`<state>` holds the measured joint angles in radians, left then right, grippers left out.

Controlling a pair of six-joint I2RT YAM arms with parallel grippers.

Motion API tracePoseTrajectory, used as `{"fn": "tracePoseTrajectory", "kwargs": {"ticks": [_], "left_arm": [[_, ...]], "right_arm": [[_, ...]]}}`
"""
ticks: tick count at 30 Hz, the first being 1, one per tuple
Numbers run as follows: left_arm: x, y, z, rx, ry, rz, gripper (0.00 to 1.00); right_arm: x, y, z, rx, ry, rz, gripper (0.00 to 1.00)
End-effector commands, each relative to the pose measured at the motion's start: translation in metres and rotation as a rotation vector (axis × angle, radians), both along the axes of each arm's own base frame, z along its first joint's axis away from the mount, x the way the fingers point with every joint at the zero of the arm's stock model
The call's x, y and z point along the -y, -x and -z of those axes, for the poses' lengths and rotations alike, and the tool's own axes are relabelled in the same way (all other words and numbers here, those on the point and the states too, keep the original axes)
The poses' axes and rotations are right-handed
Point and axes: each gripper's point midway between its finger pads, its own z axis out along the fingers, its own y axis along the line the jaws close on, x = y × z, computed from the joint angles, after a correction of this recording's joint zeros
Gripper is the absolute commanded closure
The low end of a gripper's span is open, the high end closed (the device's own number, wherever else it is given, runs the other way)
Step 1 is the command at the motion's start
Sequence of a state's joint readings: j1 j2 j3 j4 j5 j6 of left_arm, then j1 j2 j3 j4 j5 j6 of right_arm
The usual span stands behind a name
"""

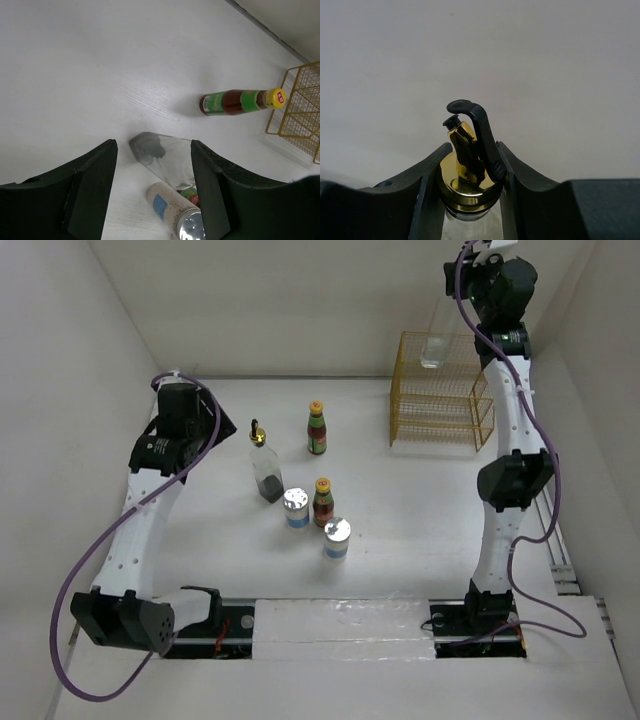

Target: Organize the condiment bottles

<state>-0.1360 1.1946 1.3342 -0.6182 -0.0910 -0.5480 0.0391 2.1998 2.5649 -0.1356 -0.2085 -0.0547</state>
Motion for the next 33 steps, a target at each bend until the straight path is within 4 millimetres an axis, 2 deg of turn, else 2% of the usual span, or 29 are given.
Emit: {"fn": "tracePoseTrajectory", "kwargs": {"ticks": [1,4,5,7,11,12,17,21,22,25,26,30,33], "left_arm": [[-0.001,-0.005,-0.012,0.041,-0.006,-0.008,0.44],[-0.003,-0.007,-0.009,0.031,-0.012,-0.016,0.44],[-0.002,-0.009,-0.01,0.031,-0.012,-0.016,0.44],[-0.002,-0.009,-0.01,0.031,-0.012,-0.016,0.44],[-0.002,-0.011,-0.006,0.012,-0.015,-0.016,0.44],[-0.002,-0.011,-0.006,0.012,-0.015,-0.016,0.44],[-0.001,-0.016,-0.001,-0.009,-0.018,-0.016,0.44],[-0.001,-0.016,0.003,-0.027,-0.021,-0.015,0.45],[-0.003,-0.016,0.003,-0.026,-0.026,-0.023,0.45],[-0.003,-0.018,0.006,-0.035,-0.028,-0.023,0.45],[-0.003,-0.018,0.006,-0.035,-0.028,-0.023,0.45],[-0.004,-0.019,0.007,-0.044,-0.034,-0.03,0.45],[-0.004,-0.021,0.007,-0.044,-0.034,-0.03,0.45]], "right_arm": [[-0.001,0.055,-0.122,0.355,-0.038,0.004,1.0],[-0.002,0.042,-0.112,0.348,-0.06,-0.006,1.0],[-0.003,0.044,-0.116,0.365,-0.071,-0.011,1.0],[0.002,0.029,-0.099,0.342,-0.077,-0.005,1.0],[0.004,0.017,-0.092,0.367,-0.095,0.007,1.0],[0.006,0.022,-0.103,0.402,-0.102,0.016,1.0],[0.013,0.012,-0.096,0.431,-0.151,0.045,1.0],[0.016,0.012,-0.1,0.467,-0.184,0.051,1.0],[0.017,0.006,-0.092,0.453,-0.197,0.059,1.0],[0.022,0.011,-0.102,0.497,-0.221,0.073,1.0],[0.029,0.014,-0.107,0.519,-0.237,0.087,1.0],[0.031,0.016,-0.111,0.543,-0.254,0.091,1.0],[0.031,0.004,-0.091,0.521,-0.232,0.071,1.0]]}}
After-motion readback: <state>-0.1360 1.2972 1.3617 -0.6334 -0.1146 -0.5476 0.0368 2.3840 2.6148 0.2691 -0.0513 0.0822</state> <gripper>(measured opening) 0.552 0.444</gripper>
